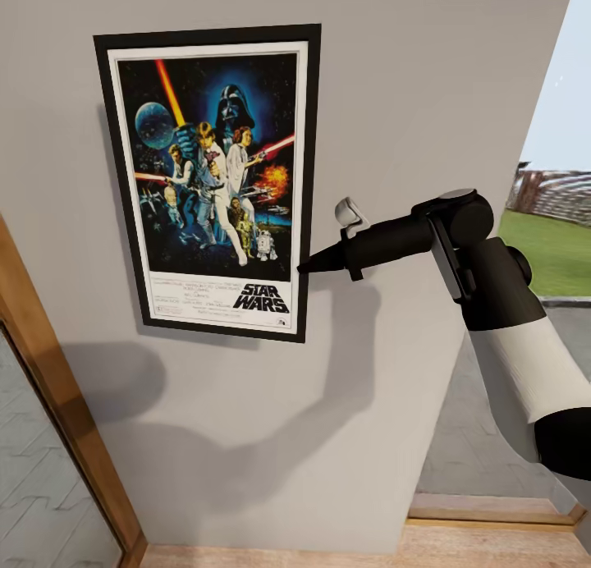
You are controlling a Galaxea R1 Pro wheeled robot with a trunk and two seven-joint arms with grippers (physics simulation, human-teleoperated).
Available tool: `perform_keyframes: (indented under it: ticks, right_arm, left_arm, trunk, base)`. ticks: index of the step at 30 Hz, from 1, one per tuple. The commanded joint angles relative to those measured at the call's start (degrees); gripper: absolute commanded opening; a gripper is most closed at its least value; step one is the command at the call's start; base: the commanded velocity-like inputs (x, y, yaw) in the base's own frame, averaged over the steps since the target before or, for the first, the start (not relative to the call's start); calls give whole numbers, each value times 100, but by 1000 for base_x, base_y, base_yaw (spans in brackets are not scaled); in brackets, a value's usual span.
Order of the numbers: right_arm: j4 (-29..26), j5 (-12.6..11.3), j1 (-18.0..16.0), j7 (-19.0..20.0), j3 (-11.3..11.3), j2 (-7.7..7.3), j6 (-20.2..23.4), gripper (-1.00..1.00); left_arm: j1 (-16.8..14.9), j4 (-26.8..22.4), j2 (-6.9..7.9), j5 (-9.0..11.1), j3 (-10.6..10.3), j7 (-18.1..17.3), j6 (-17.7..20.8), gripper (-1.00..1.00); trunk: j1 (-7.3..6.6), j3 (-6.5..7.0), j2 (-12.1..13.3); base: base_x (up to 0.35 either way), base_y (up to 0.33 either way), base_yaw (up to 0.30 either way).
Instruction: Pick up the poster from the kitchen countertop and hang it on one of the wall nails in the kitchen.
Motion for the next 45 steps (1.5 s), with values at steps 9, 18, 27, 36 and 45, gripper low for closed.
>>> perform_keyframes:
  ticks: [9,18,27,36,45]
  right_arm:
    - [0,0,-4,35,5,-17,80,-100]
    - [-2,0,-4,35,5,-36,80,-100]
    - [0,0,-4,35,5,-38,80,-100]
    - [-2,0,-4,35,5,-38,81,-100]
    - [3,0,-4,35,5,-38,81,-100]
  left_arm:
    - [0,-1,1,28,-49,-1,-31,100]
    - [0,-1,1,28,-51,3,-30,100]
    - [0,-1,1,28,-52,4,-30,100]
    - [0,-1,1,28,-50,5,-30,100]
    - [0,-1,1,28,-52,6,-30,100]
  trunk:
    - [3,-2,-4]
    - [3,-2,-4]
    - [3,-2,-4]
    - [3,-2,-4]
    - [3,-2,-4]
  base:
    - [123,0,0]
    - [22,0,0]
    - [53,0,0]
    - [14,0,0]
    - [1,0,0]
